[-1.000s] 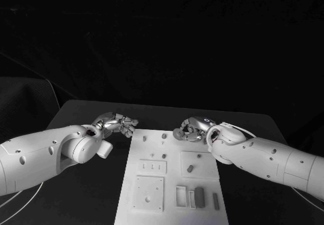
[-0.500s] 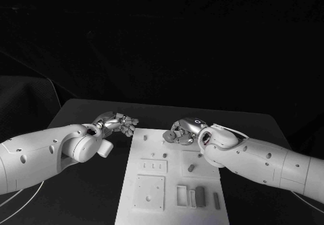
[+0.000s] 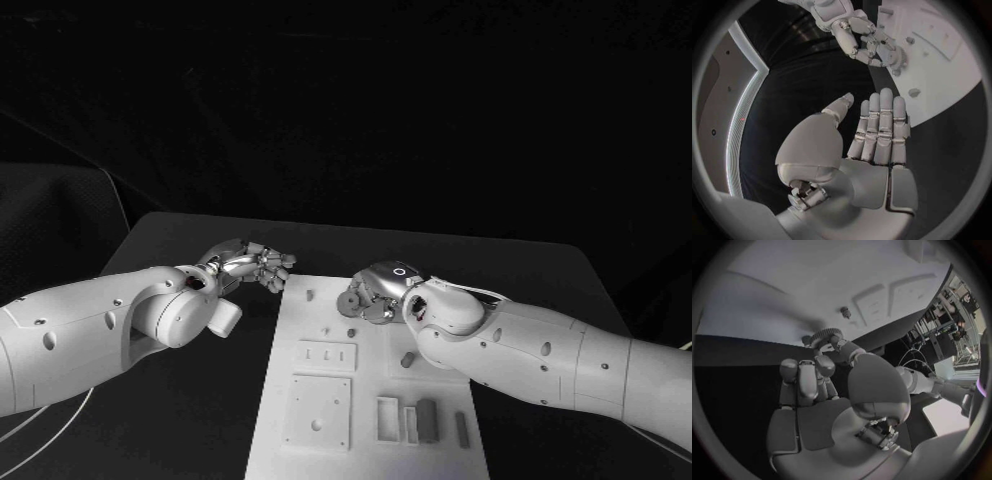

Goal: Assemble the parts on the task board

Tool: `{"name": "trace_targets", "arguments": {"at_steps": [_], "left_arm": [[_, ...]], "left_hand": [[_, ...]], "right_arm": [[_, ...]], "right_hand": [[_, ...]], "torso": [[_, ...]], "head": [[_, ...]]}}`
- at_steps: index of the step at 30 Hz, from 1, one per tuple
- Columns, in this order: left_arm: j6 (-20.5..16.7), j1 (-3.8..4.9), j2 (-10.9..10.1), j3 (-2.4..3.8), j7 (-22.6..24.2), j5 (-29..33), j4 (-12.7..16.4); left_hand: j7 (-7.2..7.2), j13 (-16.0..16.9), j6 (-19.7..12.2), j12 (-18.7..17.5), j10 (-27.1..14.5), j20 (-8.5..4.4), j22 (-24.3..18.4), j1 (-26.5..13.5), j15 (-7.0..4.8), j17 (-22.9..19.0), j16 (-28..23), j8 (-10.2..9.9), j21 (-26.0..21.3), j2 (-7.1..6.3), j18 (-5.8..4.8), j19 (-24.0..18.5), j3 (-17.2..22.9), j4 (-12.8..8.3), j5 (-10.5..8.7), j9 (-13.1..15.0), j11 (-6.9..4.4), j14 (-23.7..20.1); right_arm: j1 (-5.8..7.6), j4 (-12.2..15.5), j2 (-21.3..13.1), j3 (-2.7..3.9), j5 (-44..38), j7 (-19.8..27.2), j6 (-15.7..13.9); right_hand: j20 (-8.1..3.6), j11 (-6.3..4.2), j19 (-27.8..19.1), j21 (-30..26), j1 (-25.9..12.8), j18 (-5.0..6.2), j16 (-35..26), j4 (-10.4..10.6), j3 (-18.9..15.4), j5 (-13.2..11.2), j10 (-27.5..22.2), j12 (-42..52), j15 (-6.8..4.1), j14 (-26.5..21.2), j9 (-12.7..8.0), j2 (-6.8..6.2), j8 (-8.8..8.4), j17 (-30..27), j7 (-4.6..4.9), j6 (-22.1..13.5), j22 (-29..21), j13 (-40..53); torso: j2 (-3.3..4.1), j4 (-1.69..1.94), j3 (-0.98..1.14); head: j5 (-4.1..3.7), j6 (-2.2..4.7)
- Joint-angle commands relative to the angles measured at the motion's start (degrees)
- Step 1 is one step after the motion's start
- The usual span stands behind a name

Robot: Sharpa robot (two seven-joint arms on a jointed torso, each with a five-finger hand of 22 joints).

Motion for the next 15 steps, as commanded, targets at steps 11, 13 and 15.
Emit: {"name": "trace_targets", "arguments": {"at_steps": [11, 13, 15], "left_arm": [[0.33, 0.07, 0.19, 0.05, 0.42, 0.16, -0.02], [0.37, 0.07, 0.23, 0.05, 0.41, 0.16, -0.08], [0.39, 0.07, 0.26, 0.05, 0.42, 0.16, -0.14]], "left_hand": [[-0.13, -0.07, -0.33, -0.35, -0.47, -0.05, -0.06, -0.23, -0.13, 0.1, -0.3, -0.36, -0.35, -0.29, 0.61, 0.51, 0.11, 0.32, 0.18, -0.08, 0.04, 0.31], [-0.13, -0.07, -0.33, -0.35, -0.47, -0.05, -0.06, -0.23, -0.13, 0.1, -0.3, -0.36, -0.35, -0.29, 0.61, 0.51, 0.11, 0.32, 0.18, -0.08, 0.04, 0.31], [-0.13, -0.07, -0.33, -0.35, -0.47, -0.05, -0.06, -0.23, -0.13, 0.1, -0.3, -0.36, -0.35, -0.29, 0.61, 0.51, 0.11, 0.32, 0.18, -0.08, 0.04, 0.31]], "right_arm": [[0.24, -0.3, 1.79, -0.81, -5.55, -3.97, -1.07], [0.25, -0.18, 1.91, -0.83, -5.99, -4.0, -1.51], [0.25, -0.16, 2.05, -0.88, -6.54, -4.14, -1.63]], "right_hand": [[-0.05, -0.01, 0.61, 7.33, 0.08, 0.91, 0.4, -0.27, 0.0, -0.31, 0.52, 0.41, -0.05, 0.53, 11.73, -0.63, 0.43, -0.09, 2.5, 3.16, 0.1, -0.05], [-0.05, -0.03, 0.66, 7.35, 0.1, 0.93, 0.42, -0.28, 0.02, -0.31, 0.59, 0.43, -0.06, 0.59, 11.74, -0.7, 0.46, -0.1, 2.49, 3.26, 0.11, -0.05], [-0.05, -0.04, 0.69, 7.36, 0.11, 0.94, 0.43, -0.28, 0.03, -0.32, 0.62, 0.44, -0.06, 0.62, 11.74, -0.73, 0.47, -0.11, 2.49, 3.3, 0.12, -0.05]], "torso": [[0.08, -0.02, 0.03], [0.08, -0.03, 0.02], [0.07, -0.02, 0.02]], "head": [[-0.05, 0.22], [-0.09, 0.24], [-0.04, 0.24]]}}
